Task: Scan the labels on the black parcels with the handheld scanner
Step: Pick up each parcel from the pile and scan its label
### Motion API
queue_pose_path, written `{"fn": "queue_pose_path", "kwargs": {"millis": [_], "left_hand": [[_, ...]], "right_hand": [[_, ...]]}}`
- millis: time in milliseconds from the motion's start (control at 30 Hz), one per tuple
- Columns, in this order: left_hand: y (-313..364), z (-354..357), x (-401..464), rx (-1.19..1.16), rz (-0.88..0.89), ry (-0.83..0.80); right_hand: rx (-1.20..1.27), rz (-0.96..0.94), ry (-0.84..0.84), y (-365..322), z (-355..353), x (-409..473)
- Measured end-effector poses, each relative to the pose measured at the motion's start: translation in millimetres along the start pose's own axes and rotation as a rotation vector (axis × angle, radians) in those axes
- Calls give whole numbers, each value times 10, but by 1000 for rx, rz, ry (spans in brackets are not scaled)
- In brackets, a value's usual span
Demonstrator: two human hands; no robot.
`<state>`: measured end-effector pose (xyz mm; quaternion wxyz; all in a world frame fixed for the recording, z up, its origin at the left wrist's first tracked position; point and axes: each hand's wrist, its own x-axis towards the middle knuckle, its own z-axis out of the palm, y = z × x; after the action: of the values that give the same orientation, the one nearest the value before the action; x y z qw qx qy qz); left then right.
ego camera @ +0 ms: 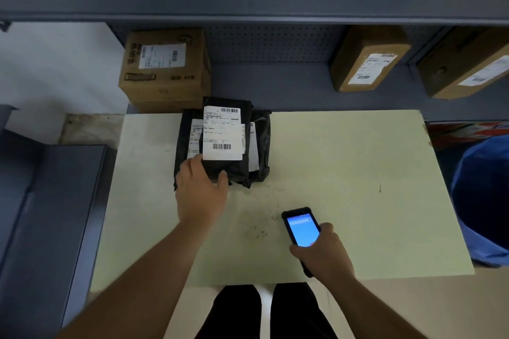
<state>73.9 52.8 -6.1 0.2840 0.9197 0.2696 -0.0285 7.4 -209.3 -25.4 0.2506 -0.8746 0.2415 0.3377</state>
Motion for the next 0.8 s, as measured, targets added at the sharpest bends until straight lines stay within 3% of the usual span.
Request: {"fn": "queue_pose_path", "kwargs": {"millis": [333,800], "left_hand": [[200,127,370,-129,-286,-206],[312,277,594,-69,-405,-271]], "right_hand": [[-1,-24,3,-77,-20,25],[21,-5,10,-10,-88,66]]}}
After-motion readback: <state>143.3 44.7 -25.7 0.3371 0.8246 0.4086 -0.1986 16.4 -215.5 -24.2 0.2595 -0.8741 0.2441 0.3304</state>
